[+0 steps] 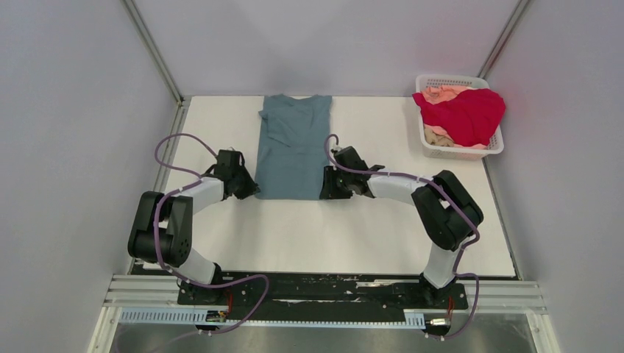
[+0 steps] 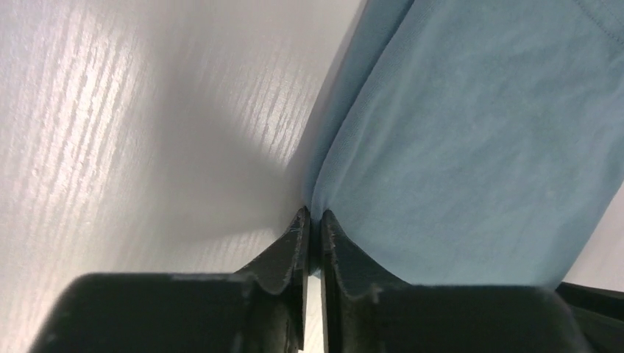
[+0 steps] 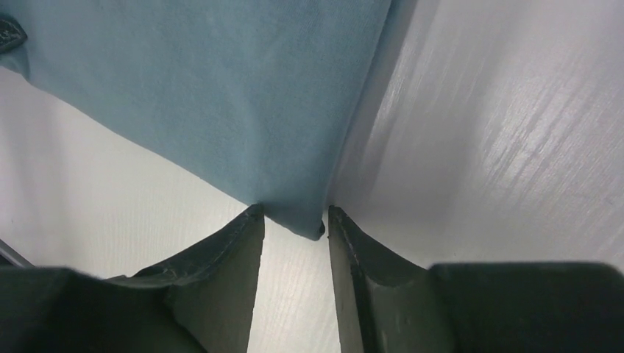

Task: Fold and stack the t-shirts
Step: Grab one side of the 2/3 rectangular tshirt with both arms, then fold the long partially folded tshirt into a neat square

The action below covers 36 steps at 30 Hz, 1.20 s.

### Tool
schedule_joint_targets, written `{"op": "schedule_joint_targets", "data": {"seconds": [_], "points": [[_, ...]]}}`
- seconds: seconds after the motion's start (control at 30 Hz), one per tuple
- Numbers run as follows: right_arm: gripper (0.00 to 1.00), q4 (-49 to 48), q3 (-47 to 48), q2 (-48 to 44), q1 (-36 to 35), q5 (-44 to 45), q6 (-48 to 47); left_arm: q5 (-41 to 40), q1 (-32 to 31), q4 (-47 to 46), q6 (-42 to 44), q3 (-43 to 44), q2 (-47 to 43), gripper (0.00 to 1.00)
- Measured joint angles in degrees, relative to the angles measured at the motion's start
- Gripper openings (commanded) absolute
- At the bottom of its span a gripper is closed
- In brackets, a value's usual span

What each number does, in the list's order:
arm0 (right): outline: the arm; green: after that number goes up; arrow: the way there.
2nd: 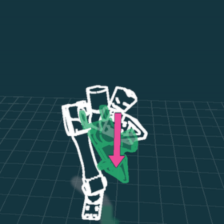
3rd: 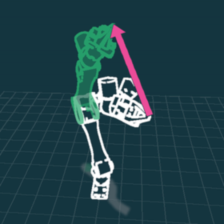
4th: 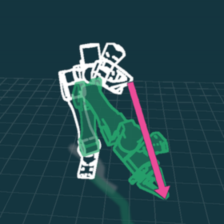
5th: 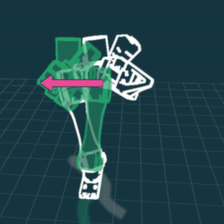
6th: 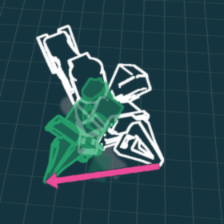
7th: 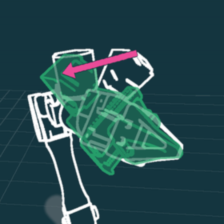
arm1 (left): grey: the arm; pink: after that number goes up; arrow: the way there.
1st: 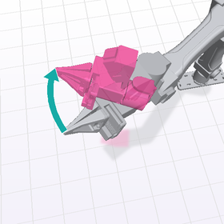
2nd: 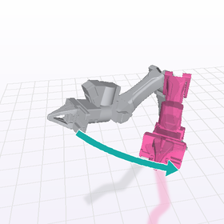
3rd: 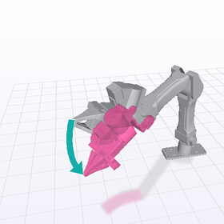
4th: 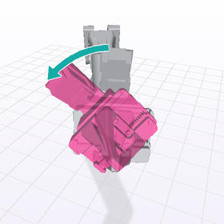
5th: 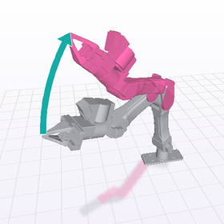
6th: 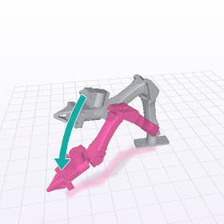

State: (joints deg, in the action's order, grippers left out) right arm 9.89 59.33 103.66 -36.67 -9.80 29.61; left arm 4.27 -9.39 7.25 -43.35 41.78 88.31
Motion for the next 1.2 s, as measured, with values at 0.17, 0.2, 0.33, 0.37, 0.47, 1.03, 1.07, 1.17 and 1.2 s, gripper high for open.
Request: {"op": "schedule_joint_targets", "data": {"seconds": [0.17, 0.2, 0.33, 0.37, 0.47, 1.03, 1.07, 1.17, 1.2], "points": [[0.03, 0.0, -0.4, 0.2, -0.7, 0.3, 0.3, 1.8, 0.1, -1.9, 0.0, -1.3, -0.2, 0.00], [0.00, 0.0, -0.5, 0.2, -0.8, 0.2, 0.4, 2.3, 0.1, -2.5, 0.0, -1.8, -0.4, 0.00], [0.00, -0.5, -3.2, -1.9, -1.0, -0.9, 0.4, 4.4, -0.1, -3.1, -0.7, -5.4, -4.0, 0.00], [0.00, -0.3, -4.9, -3.5, -1.1, -1.4, 0.4, 4.3, -0.6, -2.4, -1.1, -7.2, -6.3, 0.00], [0.00, 2.2, -10.2, -10.7, -2.2, -3.8, 0.3, 4.0, -3.4, 2.2, -2.2, -11.8, -15.9, 0.00], [0.00, 15.3, -20.4, -52.2, -12.7, -21.4, 0.3, 7.9, -13.5, 32.4, -11.9, -17.6, -80.5, 0.00], [0.00, 15.6, -20.5, -53.1, -12.7, -21.7, 0.3, 8.1, -13.5, 33.2, -11.9, -17.4, -81.2, 0.00], [0.00, 16.3, -20.6, -54.6, -12.6, -21.6, 0.3, 7.9, -13.5, 35.0, -12.0, -15.7, -81.2, 0.00], [0.00, 16.4, -20.6, -54.8, -12.4, -21.4, 0.3, 7.6, -13.5, 34.9, -12.0, -15.0, -80.8, 0.00]]}}
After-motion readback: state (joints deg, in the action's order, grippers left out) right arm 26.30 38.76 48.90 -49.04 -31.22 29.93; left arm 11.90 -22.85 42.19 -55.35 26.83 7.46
